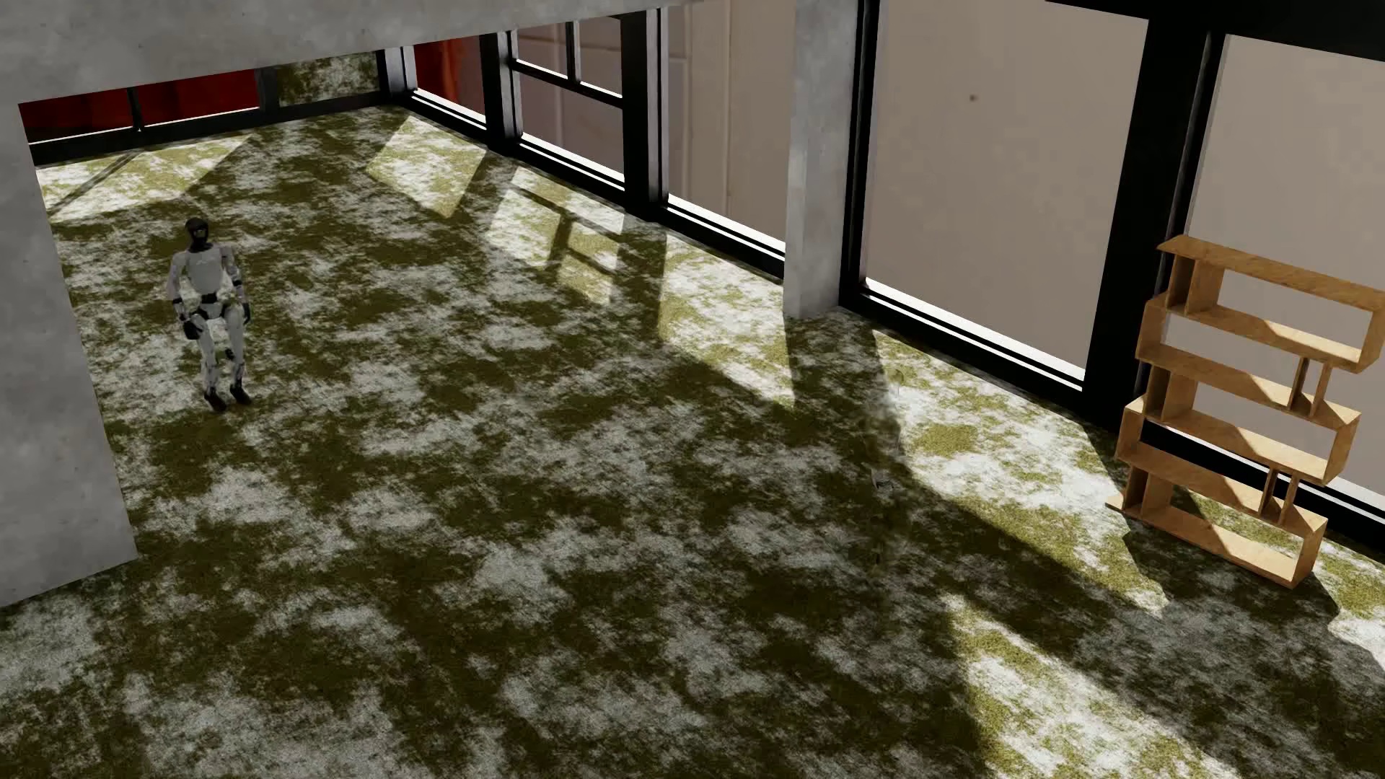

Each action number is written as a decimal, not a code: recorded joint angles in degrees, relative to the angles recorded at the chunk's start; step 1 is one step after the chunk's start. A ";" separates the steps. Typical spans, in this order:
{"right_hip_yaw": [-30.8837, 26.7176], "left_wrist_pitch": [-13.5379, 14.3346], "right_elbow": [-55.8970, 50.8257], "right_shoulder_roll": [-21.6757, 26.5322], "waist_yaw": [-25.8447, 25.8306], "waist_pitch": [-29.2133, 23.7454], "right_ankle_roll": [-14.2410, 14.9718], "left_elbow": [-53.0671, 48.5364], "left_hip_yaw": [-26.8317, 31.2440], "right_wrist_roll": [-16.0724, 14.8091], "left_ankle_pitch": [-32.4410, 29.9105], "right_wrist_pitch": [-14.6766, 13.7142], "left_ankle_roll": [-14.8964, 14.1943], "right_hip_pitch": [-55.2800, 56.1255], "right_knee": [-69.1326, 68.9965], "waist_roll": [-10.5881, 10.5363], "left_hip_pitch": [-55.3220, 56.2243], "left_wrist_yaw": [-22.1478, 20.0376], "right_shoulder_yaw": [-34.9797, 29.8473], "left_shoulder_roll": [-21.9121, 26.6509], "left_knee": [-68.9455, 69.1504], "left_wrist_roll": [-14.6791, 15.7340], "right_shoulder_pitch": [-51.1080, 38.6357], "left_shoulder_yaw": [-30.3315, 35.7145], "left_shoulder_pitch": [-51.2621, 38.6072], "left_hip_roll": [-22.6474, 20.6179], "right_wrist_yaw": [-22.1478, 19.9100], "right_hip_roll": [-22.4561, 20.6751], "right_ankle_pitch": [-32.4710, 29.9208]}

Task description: Head to the shelves

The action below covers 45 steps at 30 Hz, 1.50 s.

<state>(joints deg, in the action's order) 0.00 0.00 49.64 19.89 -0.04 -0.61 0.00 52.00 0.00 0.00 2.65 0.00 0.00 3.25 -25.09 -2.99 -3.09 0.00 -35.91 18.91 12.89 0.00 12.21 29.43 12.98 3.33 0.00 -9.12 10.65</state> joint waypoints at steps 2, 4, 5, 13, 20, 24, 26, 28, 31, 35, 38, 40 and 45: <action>0.00 0.00 -0.18 -0.09 -0.40 0.08 0.00 0.42 0.00 0.00 -1.97 0.00 0.00 1.06 -1.09 0.55 0.41 0.00 -0.39 0.22 -1.66 0.00 -0.17 -0.59 0.21 -0.13 0.00 -0.15 -2.66; 0.00 0.00 -1.37 0.22 1.14 0.17 0.00 0.59 0.00 0.00 13.00 0.00 0.00 1.12 -2.01 1.03 1.08 0.00 -1.10 0.53 14.60 0.00 0.25 -0.36 0.93 -1.13 0.00 -0.44 -3.27; 0.00 0.00 -2.35 0.41 2.11 0.05 0.00 -0.04 0.00 0.00 14.07 0.00 0.00 1.21 -2.66 0.91 3.94 0.00 -0.92 0.65 17.82 0.00 0.52 -1.14 1.38 -1.02 0.00 -0.94 -3.03; 0.00 0.00 -11.73 1.74 12.69 -5.26 0.00 -0.36 0.00 0.00 9.90 0.00 0.00 -13.31 1.66 1.78 30.34 0.00 1.38 1.53 36.17 0.00 -4.42 -1.98 5.27 1.41 0.00 1.04 12.21; 0.00 0.00 -9.00 1.60 18.33 -5.28 0.00 5.71 0.00 0.00 6.74 0.00 0.00 -25.36 1.12 2.14 39.60 0.00 0.38 1.06 30.87 0.00 -6.95 -1.47 6.50 3.54 0.00 4.31 13.63; 0.00 0.00 0.50 0.56 15.87 -4.67 0.00 7.45 0.00 0.00 13.66 0.00 0.00 -14.61 -27.60 2.75 33.17 0.00 -3.71 0.52 38.67 0.00 -2.93 -0.42 4.97 -0.59 0.00 6.62 -17.80; 0.00 0.00 0.77 1.20 11.45 -6.30 0.00 3.69 0.00 0.00 17.00 0.00 0.00 -2.48 -48.88 1.88 24.62 0.00 -3.47 0.41 36.39 0.00 -0.45 -0.72 3.93 -2.89 0.00 6.86 -17.44; 0.00 0.00 0.88 1.25 5.57 -6.90 0.00 -0.35 0.00 0.00 17.70 0.00 0.00 9.79 -49.97 -0.34 14.73 0.00 -3.02 0.56 29.85 0.00 1.59 -1.30 2.04 -2.78 0.00 5.23 -15.89; 0.00 0.00 0.74 2.00 -3.60 -7.16 0.00 -6.93 0.00 0.00 17.78 0.00 0.00 20.65 -21.33 -2.15 -1.10 0.00 -2.72 1.62 18.90 0.00 4.15 -3.03 1.21 -2.05 0.00 4.47 -25.35; 0.00 0.00 -0.07 2.25 -9.70 -5.76 0.00 -11.25 0.00 0.00 21.86 0.00 0.00 27.40 -4.39 -2.96 -12.58 0.00 -1.61 3.30 16.14 0.00 5.16 -4.34 -3.10 -0.97 0.00 7.41 -0.77; 0.00 0.00 2.36 1.76 -11.57 -4.85 0.00 -7.23 0.00 0.00 7.01 0.00 0.00 31.86 -13.64 -5.69 -13.70 0.00 -2.22 1.43 27.54 0.00 5.72 -6.69 -1.44 3.67 0.00 3.69 -27.26; 0.00 0.00 3.84 1.27 -7.11 -3.78 0.00 -3.83 0.00 0.00 -6.41 0.00 0.00 26.92 -17.18 -5.79 -4.05 0.00 -3.84 1.49 49.14 0.00 4.43 -4.21 0.62 4.95 0.00 -1.02 -25.37; 0.00 0.00 -2.83 2.86 8.18 -5.45 0.00 -1.75 0.00 0.00 13.06 0.00 0.00 -3.12 -4.22 -1.04 20.01 0.00 0.44 1.75 54.08 0.00 0.28 -3.61 5.03 3.09 0.00 -0.70 -4.16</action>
<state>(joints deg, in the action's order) 0.00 0.00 46.81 22.75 8.14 -6.06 0.00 50.25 0.00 0.00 15.70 0.00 0.00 0.13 -29.31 -4.03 16.92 0.00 -35.47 20.66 66.97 0.00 12.49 25.82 18.01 6.41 0.00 -9.82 6.49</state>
